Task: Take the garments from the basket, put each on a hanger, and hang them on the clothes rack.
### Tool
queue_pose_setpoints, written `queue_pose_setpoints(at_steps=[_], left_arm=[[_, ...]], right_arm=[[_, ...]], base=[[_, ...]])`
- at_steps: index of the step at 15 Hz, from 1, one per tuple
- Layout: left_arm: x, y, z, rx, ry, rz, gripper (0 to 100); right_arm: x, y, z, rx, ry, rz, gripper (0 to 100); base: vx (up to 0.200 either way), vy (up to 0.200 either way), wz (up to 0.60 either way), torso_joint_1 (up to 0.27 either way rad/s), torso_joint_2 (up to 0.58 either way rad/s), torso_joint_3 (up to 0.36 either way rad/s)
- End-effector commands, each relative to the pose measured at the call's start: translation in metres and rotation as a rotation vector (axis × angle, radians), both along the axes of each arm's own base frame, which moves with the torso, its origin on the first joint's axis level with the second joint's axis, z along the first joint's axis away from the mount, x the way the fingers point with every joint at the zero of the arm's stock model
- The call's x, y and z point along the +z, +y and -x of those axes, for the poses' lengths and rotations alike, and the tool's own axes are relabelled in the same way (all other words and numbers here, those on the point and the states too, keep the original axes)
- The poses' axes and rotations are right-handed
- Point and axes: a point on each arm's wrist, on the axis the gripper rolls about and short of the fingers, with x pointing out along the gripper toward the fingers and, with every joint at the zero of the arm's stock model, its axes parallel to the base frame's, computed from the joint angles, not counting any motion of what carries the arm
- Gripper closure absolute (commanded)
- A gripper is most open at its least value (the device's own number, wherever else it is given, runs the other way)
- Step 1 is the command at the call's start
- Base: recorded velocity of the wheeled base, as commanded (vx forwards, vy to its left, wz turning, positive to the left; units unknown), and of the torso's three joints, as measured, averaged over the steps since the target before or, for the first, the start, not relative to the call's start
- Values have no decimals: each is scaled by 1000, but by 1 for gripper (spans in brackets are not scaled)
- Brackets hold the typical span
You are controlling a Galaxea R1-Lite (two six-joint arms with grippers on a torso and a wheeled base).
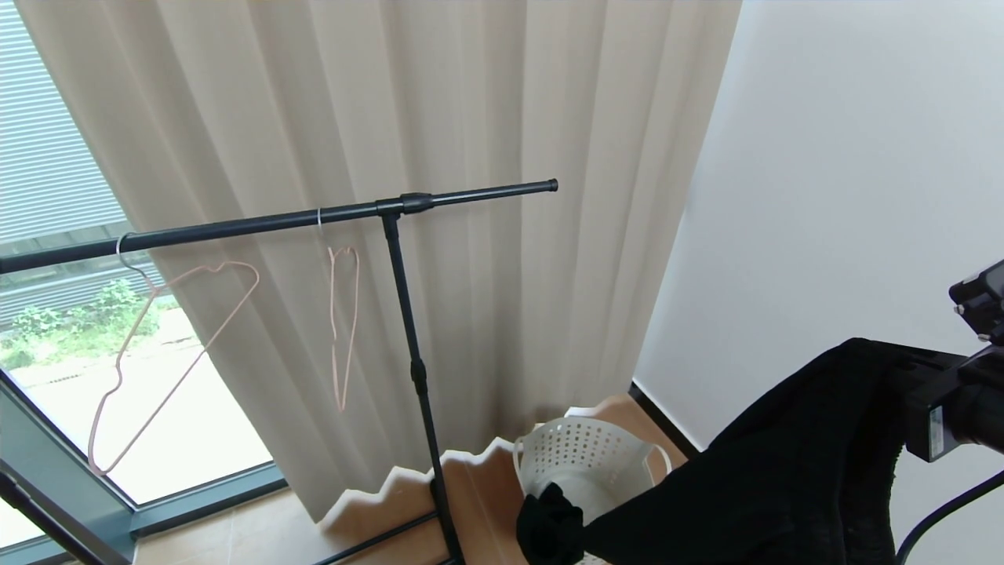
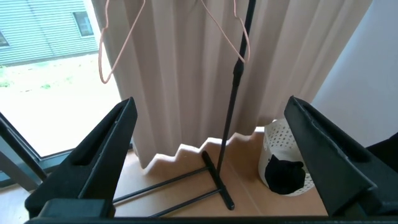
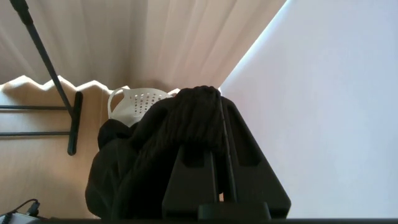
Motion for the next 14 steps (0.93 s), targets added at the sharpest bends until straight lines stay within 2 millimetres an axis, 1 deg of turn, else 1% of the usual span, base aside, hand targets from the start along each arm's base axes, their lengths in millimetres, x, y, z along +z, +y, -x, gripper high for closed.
queue_pose_setpoints(at_steps=[1, 4, 7, 11, 14], left_arm=[[0, 0, 0, 3, -1, 0, 0], [0, 0, 0, 0, -1, -1, 0], [0, 0, 0, -2, 1, -2, 0], [0, 0, 0, 11, 1, -4, 0], [0, 0, 0, 1, 1, -4, 0]], right_arm=[[-1, 0, 0, 0, 4, 1, 100], [-3, 1, -5, -2, 19, 6, 100], [-9, 3, -5, 16, 42, 17, 100], [-8, 5, -4, 29, 38, 24, 100], [-8, 5, -4, 29, 37, 24, 100]], base=[[0, 0, 600, 7, -2, -2], [0, 0, 600, 1, 1, 4], [0, 0, 600, 9, -1, -1], [0, 0, 600, 4, -1, 2], [0, 0, 0, 0, 0, 0]])
